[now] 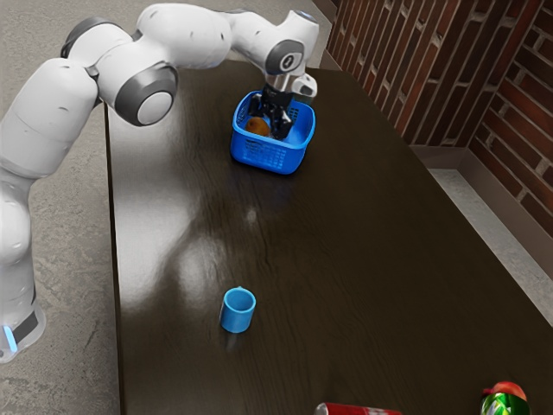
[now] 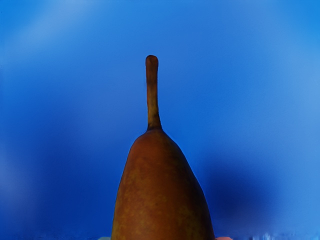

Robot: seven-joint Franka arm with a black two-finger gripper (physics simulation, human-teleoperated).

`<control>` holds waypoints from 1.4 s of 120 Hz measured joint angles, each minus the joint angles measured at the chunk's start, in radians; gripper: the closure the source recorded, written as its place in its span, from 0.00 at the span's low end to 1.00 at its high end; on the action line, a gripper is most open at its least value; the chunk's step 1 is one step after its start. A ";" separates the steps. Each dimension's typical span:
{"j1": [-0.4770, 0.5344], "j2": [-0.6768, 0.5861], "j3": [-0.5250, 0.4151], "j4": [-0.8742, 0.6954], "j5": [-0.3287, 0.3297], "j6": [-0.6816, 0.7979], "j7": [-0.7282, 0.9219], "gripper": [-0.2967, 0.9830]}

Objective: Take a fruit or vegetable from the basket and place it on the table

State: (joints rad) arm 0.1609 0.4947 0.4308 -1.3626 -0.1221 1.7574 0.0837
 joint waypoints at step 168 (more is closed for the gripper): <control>-0.038 -0.133 -0.344 0.396 0.139 -0.749 -0.204 0.62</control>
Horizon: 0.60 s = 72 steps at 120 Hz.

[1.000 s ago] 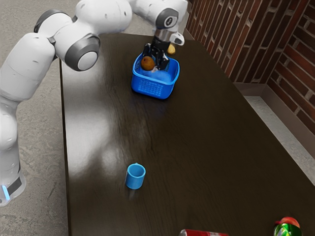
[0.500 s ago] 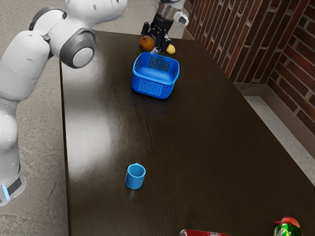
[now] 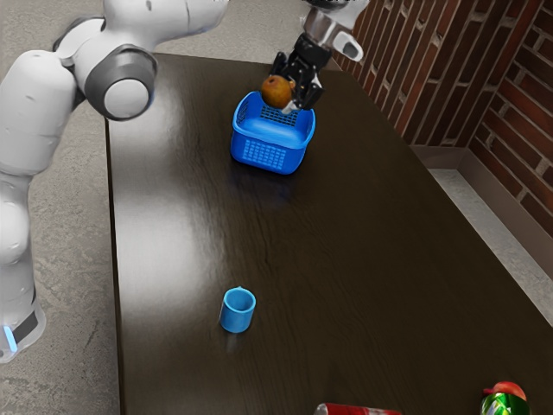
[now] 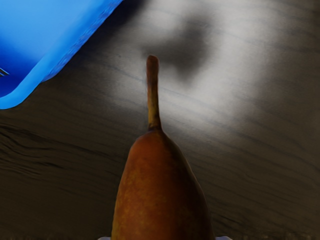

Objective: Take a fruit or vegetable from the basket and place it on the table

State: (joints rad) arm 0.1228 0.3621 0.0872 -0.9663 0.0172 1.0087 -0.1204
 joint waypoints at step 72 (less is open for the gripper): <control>-0.018 -0.010 -0.277 -0.054 0.065 -0.042 -0.188 0.28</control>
State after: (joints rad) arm 0.1043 0.3519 -0.1901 -1.0200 0.0821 0.9666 -0.3084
